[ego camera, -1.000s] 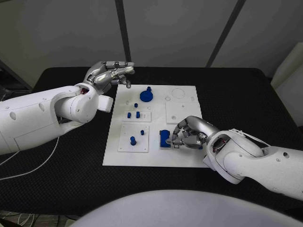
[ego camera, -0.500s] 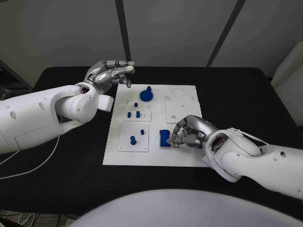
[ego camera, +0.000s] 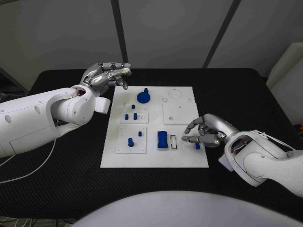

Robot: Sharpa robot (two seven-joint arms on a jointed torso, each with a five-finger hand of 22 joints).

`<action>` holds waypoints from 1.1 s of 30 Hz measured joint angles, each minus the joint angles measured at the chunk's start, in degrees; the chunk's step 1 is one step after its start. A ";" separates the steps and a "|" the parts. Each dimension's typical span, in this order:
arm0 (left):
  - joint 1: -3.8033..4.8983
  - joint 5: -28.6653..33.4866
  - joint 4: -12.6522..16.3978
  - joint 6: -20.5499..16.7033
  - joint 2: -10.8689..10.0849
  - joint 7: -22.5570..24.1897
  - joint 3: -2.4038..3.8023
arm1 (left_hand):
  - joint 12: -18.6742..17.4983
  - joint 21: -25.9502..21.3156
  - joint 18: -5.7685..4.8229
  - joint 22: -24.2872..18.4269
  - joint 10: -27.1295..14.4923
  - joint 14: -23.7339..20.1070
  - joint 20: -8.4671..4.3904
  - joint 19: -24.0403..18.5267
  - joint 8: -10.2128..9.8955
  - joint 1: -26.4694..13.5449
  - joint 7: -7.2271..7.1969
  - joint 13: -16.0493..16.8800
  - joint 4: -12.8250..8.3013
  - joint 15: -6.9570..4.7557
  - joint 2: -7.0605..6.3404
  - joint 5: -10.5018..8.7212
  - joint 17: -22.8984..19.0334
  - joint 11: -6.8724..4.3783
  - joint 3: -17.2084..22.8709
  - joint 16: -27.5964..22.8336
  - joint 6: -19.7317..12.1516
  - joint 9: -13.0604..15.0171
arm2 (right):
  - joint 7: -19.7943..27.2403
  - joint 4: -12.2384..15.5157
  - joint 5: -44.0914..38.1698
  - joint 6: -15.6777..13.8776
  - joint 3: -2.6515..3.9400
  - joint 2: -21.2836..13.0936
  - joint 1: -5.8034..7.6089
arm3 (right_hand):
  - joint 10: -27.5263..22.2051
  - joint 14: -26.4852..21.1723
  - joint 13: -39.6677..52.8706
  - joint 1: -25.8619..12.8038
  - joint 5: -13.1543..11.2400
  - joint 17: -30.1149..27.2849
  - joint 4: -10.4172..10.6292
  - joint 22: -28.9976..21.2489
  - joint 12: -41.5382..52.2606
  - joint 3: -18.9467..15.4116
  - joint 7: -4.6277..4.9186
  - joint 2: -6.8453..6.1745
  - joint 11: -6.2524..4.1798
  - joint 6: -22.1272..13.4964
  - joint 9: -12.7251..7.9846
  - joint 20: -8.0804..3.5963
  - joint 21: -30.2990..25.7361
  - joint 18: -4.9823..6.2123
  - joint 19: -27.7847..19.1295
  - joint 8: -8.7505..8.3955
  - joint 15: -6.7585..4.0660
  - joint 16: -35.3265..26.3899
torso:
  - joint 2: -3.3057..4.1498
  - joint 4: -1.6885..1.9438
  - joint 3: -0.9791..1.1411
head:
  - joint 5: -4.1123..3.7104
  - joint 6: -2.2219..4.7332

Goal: Assemble the parts on the task board

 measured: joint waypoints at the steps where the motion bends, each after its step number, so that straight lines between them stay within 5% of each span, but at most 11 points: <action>1: 0.00 0.00 0.00 0.00 0.00 0.00 0.00 | 0.00 0.00 0.00 0.00 0.00 0.00 0.00 0.00 0.00 0.00 0.00 0.00 0.00 0.00 0.00 0.00 0.00 0.00 0.00 0.00 0.00 0.00 | 0.15 0.03 0.04 0.09 0.00 -0.70 0.00 | 0.00 0.11 0.00 0.00 0.00 0.00 0.16 0.00 -0.13 0.16 0.15 0.00 0.00 0.60 -0.89 0.25 0.00 0.00 0.09 -1.08 0.11 0.00 | -0.03 -0.05 -0.04 | -0.21 0.03; 9: -0.03 0.00 0.15 0.00 0.00 0.01 -0.02 | 0.00 0.00 0.00 0.00 0.00 0.00 0.00 0.00 0.00 0.00 0.00 0.00 0.00 0.00 0.00 0.00 0.00 0.00 0.00 0.00 0.00 0.00 | -0.34 -0.24 -2.79 1.98 0.01 -3.44 -0.01 | -0.01 0.11 0.00 -0.02 0.01 0.00 1.99 0.00 -0.32 -0.73 -0.13 -0.02 0.01 3.98 -3.60 0.25 0.00 0.01 0.09 -3.89 0.11 0.00 | -0.12 -0.37 -0.10 | -1.88 0.19; 14: -0.12 0.00 0.22 0.00 -0.11 0.01 -0.02 | 0.00 0.00 0.00 0.00 0.00 0.00 0.00 0.00 0.00 0.00 0.00 -0.01 0.00 0.00 0.00 0.00 0.00 0.00 0.00 0.00 0.00 0.00 | -2.30 -0.59 -6.25 3.14 -0.01 -4.05 -0.05 | -0.01 0.11 -3.00 -2.43 4.70 0.00 3.37 0.00 -1.23 -1.87 -0.27 -1.53 0.00 5.23 -4.45 0.25 -0.16 0.01 0.09 -4.69 0.10 -0.04 | -0.12 -0.44 -0.10 | -2.62 0.24; 17: -0.18 0.00 0.22 0.01 -0.14 0.01 -0.03 | 0.28 -0.24 0.00 -0.11 0.00 0.00 0.00 0.00 0.00 -0.17 0.00 -0.01 0.00 0.00 0.17 0.00 -0.11 0.00 0.00 0.00 0.00 0.00 | -3.60 -0.80 -7.96 3.90 -0.03 -4.03 -0.09 | -0.01 0.11 -4.84 -3.22 5.34 0.00 3.25 0.00 -1.34 -2.64 -0.40 -1.98 0.00 5.77 -4.59 0.24 -0.29 0.01 0.09 -4.69 0.10 -0.26 | -0.12 -0.44 -0.13 | -2.95 0.19; 33: -0.41 0.00 0.29 0.03 -0.19 0.00 -0.03 | 0.28 -0.23 0.00 -0.11 0.00 0.00 0.00 0.00 0.00 -0.24 0.00 0.04 0.00 0.00 0.24 0.00 -0.10 0.00 0.00 0.00 0.00 0.00 | -8.17 -2.41 -11.79 7.58 -0.06 -2.12 -1.46 | 0.07 0.11 -4.77 -4.49 5.12 -0.01 3.30 0.04 -1.49 -3.50 -0.98 -1.89 -0.09 7.38 -4.54 0.24 -0.29 0.01 0.09 -4.68 0.09 -0.29 | -0.12 -0.23 -0.18 | -3.21 -0.14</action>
